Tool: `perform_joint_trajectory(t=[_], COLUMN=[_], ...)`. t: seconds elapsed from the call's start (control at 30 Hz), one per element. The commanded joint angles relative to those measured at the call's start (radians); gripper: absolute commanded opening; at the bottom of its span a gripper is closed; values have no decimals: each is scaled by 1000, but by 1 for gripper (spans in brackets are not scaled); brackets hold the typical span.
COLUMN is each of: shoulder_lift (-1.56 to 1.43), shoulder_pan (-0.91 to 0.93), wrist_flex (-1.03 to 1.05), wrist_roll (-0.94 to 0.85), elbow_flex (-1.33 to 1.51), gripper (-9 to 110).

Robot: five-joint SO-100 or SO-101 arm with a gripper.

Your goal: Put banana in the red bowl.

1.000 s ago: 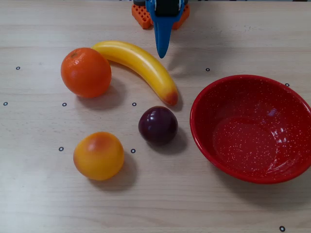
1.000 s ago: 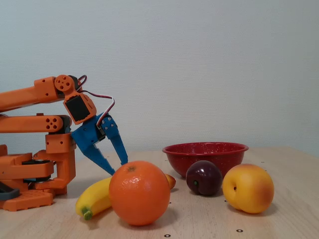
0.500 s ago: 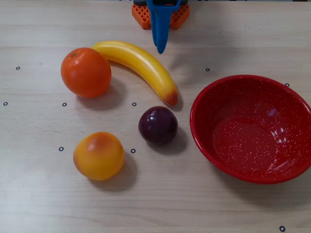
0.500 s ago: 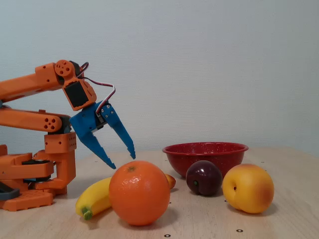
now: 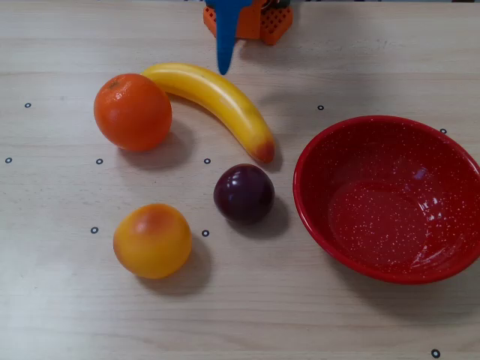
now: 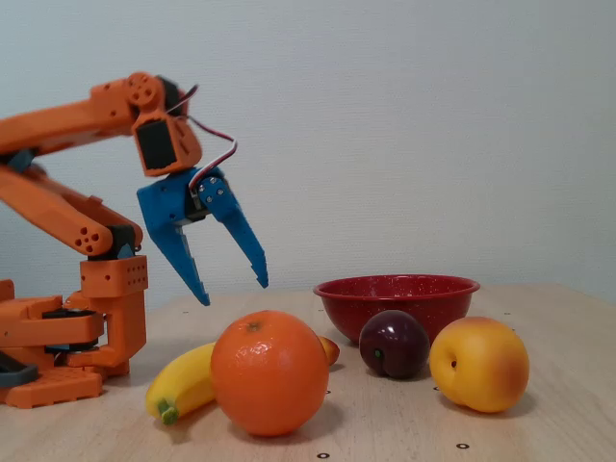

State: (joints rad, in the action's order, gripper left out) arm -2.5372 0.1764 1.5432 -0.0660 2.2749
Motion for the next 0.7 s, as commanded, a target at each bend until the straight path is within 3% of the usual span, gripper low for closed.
perform_joint_trajectory(t=[0.0, 0.43, 0.67], shoulder_lift=[31, 247, 299], shoulder_pan=[26, 127, 78], wrist_flex=[8, -58, 15], wrist_roll=[20, -9, 91], elbow_flex=[-103, -109, -124], gripper=[25, 31, 33])
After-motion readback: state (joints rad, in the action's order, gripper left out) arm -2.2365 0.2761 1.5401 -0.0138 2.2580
